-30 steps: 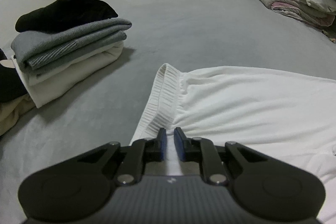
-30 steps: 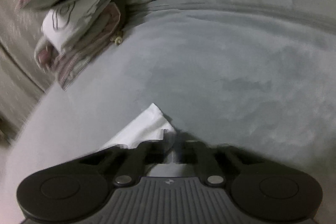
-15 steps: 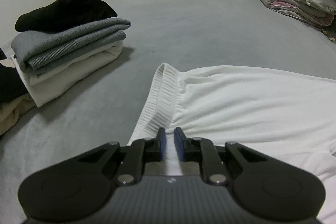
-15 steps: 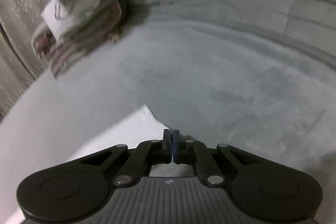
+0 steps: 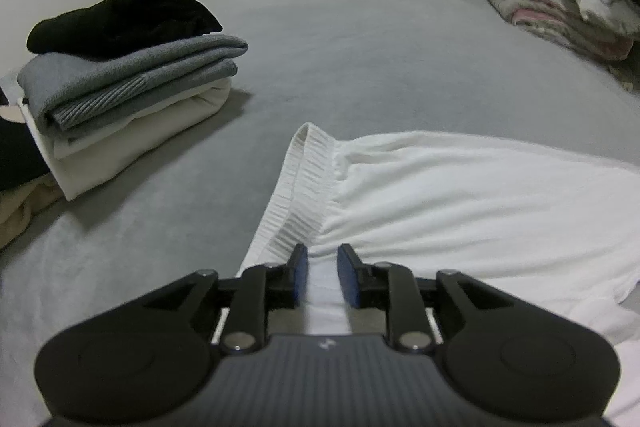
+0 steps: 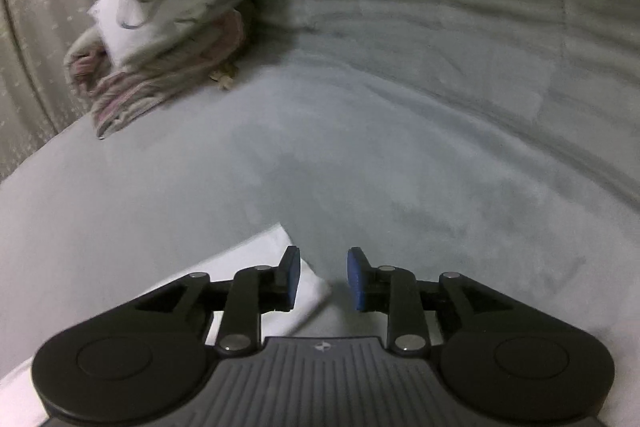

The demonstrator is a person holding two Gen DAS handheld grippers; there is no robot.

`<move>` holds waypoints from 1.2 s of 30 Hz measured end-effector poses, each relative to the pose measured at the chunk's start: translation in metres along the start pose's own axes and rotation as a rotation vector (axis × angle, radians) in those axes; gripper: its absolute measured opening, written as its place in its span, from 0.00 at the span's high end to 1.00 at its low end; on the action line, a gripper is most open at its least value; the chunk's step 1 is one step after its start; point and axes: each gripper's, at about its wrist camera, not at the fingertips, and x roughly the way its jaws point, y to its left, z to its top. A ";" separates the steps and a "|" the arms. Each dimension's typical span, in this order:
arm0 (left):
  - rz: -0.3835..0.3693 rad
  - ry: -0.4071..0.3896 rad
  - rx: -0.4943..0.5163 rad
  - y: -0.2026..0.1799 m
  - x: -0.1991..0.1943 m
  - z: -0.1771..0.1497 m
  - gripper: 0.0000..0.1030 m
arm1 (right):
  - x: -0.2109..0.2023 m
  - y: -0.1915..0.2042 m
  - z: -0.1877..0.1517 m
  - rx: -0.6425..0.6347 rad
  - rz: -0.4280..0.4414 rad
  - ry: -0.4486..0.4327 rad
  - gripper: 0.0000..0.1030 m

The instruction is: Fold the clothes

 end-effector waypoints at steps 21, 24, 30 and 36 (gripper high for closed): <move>-0.007 0.000 -0.014 0.007 0.007 0.000 0.85 | 0.017 0.110 -0.038 -0.303 0.114 -0.010 0.79; -0.014 0.001 -0.025 0.009 0.007 0.000 0.85 | 0.006 0.144 -0.056 -0.437 0.231 0.055 0.75; -0.021 0.002 -0.054 0.015 0.007 0.002 0.89 | -0.028 0.204 -0.107 -0.628 0.203 0.051 0.73; -0.030 0.011 -0.077 0.023 0.008 0.001 0.95 | -0.093 0.264 -0.167 -0.785 0.490 0.168 0.72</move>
